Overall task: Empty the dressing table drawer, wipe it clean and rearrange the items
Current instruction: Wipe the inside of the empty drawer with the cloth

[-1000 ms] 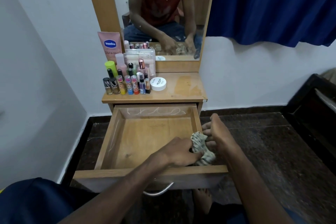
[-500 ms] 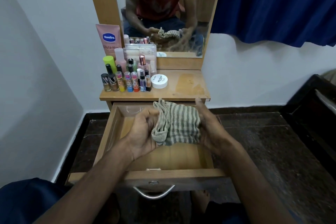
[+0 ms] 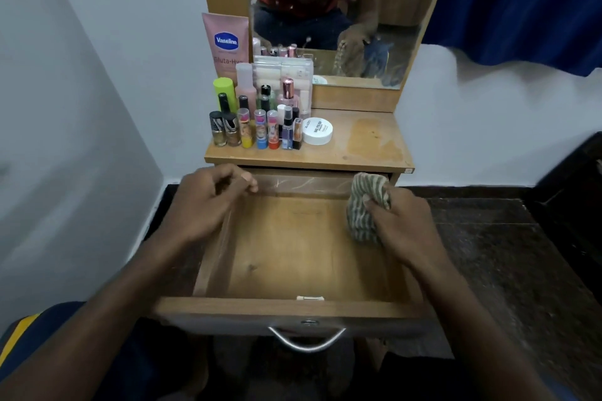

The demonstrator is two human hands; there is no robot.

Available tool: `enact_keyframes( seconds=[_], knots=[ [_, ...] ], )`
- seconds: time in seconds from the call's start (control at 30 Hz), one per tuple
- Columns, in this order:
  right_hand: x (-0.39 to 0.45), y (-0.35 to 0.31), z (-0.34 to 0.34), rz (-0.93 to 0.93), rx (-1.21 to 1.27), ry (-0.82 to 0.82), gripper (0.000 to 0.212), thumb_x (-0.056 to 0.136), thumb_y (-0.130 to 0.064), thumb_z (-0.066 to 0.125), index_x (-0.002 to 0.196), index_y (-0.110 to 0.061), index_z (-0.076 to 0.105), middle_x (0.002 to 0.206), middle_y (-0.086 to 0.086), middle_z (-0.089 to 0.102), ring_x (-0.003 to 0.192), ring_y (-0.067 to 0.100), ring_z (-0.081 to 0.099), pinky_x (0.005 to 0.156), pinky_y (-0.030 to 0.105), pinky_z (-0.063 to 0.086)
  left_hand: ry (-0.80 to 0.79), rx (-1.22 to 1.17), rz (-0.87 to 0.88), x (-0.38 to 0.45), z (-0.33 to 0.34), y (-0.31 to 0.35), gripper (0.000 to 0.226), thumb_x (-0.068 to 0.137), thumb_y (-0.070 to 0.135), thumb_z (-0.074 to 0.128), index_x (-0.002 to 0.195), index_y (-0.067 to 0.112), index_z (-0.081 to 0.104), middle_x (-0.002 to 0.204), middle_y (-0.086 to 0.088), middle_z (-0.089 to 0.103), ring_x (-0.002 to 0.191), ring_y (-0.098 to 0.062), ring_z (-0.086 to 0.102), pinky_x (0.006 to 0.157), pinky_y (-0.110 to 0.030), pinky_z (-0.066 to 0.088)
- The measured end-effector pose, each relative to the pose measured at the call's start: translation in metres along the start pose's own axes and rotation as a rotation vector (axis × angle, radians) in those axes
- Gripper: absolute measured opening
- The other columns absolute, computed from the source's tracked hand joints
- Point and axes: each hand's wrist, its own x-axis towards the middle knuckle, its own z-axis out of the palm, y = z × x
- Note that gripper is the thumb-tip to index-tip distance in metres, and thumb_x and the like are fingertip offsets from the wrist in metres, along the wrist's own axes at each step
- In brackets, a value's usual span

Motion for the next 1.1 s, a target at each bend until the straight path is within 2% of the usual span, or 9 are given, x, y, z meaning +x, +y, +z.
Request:
enact_keyframes(
  seconds=[0.23,0.33,0.4,0.47,0.57,0.73,0.83,0.97,1.1],
  knots=[
    [-0.011,-0.007,0.054,-0.25,-0.449,-0.574,0.033,0.102,-0.046,0.06,0.129,-0.027,0.065,0.124,-0.007,0.064,0.111,0.012,0.061,0.096,0.031,0.053,0.263,-0.29,-0.407,0.016,0.028,-0.037,0.021,0.105,0.04,0.054,0.107,0.026,0.07,0.102,0.003,0.075,0.099,-0.019,0.07,0.091,-0.047,0.059],
    [-0.006,-0.007,0.058,-0.23,-0.336,-0.329,0.026,0.106,-0.045,0.052,0.113,-0.025,0.067,0.109,-0.007,0.064,0.098,0.01,0.063,0.08,0.025,0.051,0.252,-0.333,-0.42,0.019,0.031,-0.043,0.017,0.103,0.042,0.059,0.114,0.029,0.064,0.112,0.005,0.072,0.105,-0.015,0.068,0.097,-0.047,0.057],
    [-0.001,-0.007,0.063,-0.215,-0.356,-0.298,0.032,0.108,-0.04,0.05,0.134,-0.025,0.062,0.137,-0.001,0.06,0.126,0.019,0.06,0.098,0.031,0.051,0.204,-0.333,-0.45,0.023,0.031,-0.05,0.023,0.104,0.051,0.055,0.102,0.029,0.064,0.107,0.001,0.072,0.102,-0.018,0.068,0.096,-0.048,0.057],
    [0.003,-0.005,0.073,-0.128,-0.45,-0.553,0.06,0.11,-0.039,0.046,0.165,-0.024,0.026,0.174,0.004,0.014,0.161,0.03,0.014,0.128,0.048,0.025,0.084,-0.36,-0.553,0.026,0.035,-0.053,0.049,0.101,0.068,0.043,0.103,0.024,0.066,0.105,-0.002,0.073,0.1,-0.021,0.069,0.094,-0.046,0.056],
    [0.013,0.002,0.091,-0.059,-0.635,-0.801,0.08,0.111,-0.049,0.037,0.165,-0.029,-0.018,0.167,0.001,-0.038,0.156,0.03,-0.03,0.13,0.054,-0.004,-0.038,-0.4,-0.669,0.032,0.042,-0.068,0.09,0.085,0.089,0.025,0.13,0.023,0.067,0.122,-0.005,0.074,0.111,-0.026,0.07,0.101,-0.052,0.054],
    [0.028,-0.037,0.139,-0.252,-0.758,-0.784,0.08,0.111,-0.047,0.035,0.165,-0.021,-0.017,0.171,0.006,-0.03,0.157,0.041,-0.026,0.127,0.062,-0.005,-0.038,-0.432,-0.596,0.03,0.042,-0.063,0.07,0.105,0.071,0.023,0.13,0.023,0.067,0.113,0.001,0.074,0.1,-0.016,0.069,0.077,-0.033,0.049],
    [0.025,-0.058,0.169,-0.398,-0.756,-0.743,0.077,0.111,-0.044,0.037,0.167,-0.018,-0.01,0.174,0.008,-0.021,0.157,0.043,-0.024,0.127,0.064,-0.005,-0.002,-0.405,-0.509,0.025,0.042,-0.059,0.052,0.11,0.061,0.025,0.108,0.028,0.065,0.096,0.01,0.065,0.089,-0.011,0.061,0.086,-0.032,0.041],
    [0.03,-0.041,0.155,-0.491,-0.763,-0.732,0.073,0.112,-0.044,0.035,0.168,-0.022,-0.005,0.176,0.006,-0.015,0.16,0.035,-0.017,0.128,0.056,0.001,0.027,-0.357,-0.436,0.021,0.042,-0.06,0.056,0.111,0.058,0.028,0.13,0.018,0.063,0.107,0.005,0.06,0.099,-0.016,0.055,0.09,-0.032,0.039],
    [0.023,0.003,0.106,-0.198,-0.792,-0.67,0.077,0.11,-0.058,0.027,0.165,-0.026,-0.015,0.171,0.003,-0.028,0.16,0.031,-0.021,0.131,0.055,-0.004,0.028,-0.312,-0.414,0.02,0.043,-0.06,0.056,0.111,0.056,0.028,0.129,0.015,0.062,0.107,0.003,0.062,0.103,-0.021,0.061,0.087,-0.034,0.042]
  ],
)
